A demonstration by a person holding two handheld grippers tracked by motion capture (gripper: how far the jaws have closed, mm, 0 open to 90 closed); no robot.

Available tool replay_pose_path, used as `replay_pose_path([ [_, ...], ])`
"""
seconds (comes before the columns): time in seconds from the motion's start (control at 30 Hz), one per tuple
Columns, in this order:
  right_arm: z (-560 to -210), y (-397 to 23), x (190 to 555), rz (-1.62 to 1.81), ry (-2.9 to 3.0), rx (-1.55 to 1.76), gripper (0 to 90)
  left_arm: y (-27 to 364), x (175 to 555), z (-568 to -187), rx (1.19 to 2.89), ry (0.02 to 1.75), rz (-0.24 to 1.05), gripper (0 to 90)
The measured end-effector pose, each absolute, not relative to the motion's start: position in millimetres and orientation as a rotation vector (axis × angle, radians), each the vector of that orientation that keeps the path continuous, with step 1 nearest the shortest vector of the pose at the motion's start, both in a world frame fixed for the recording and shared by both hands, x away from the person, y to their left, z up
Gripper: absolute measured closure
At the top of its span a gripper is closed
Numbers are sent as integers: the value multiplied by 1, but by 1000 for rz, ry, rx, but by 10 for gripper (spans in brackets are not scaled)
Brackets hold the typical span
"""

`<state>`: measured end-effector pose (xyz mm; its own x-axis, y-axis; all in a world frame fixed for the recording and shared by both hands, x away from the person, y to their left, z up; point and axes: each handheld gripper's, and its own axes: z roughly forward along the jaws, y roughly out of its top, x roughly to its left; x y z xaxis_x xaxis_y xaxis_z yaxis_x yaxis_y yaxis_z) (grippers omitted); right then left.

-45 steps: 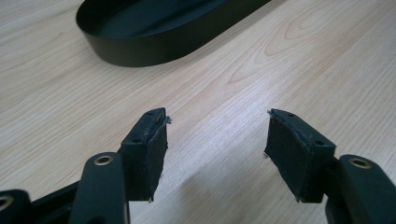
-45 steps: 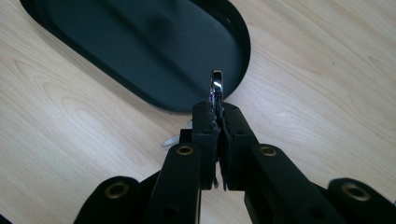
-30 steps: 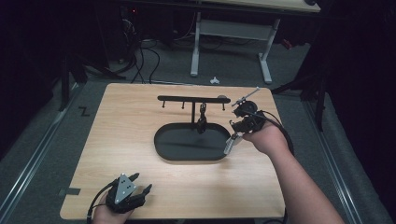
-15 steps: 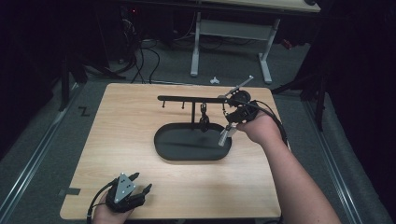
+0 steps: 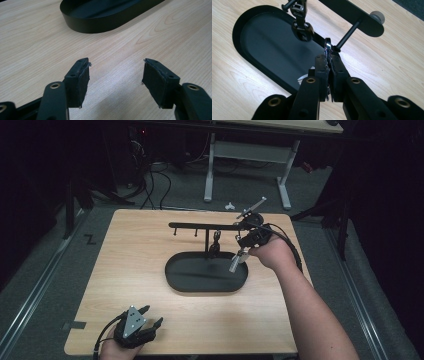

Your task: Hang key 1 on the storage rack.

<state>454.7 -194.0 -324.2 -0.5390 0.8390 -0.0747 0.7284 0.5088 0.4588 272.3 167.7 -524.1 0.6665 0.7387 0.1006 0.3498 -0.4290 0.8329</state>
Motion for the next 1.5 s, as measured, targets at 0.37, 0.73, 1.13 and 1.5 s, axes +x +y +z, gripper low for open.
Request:
replay_pose_path([
  [0.37,-326,-195,459,555,2462,1339,860,167,272,-524,2044,837,586,385],
  [0.73,-327,-201,462,556,2451,1356,860,167,273,-524,2045,836,585,386],
  [1.13,-336,-206,467,599,2443,1334,829,166,273,-526,2050,835,584,386],
  [1.5,-347,-215,467,578,2353,1374,696,165,273,-527,2053,832,587,386],
])
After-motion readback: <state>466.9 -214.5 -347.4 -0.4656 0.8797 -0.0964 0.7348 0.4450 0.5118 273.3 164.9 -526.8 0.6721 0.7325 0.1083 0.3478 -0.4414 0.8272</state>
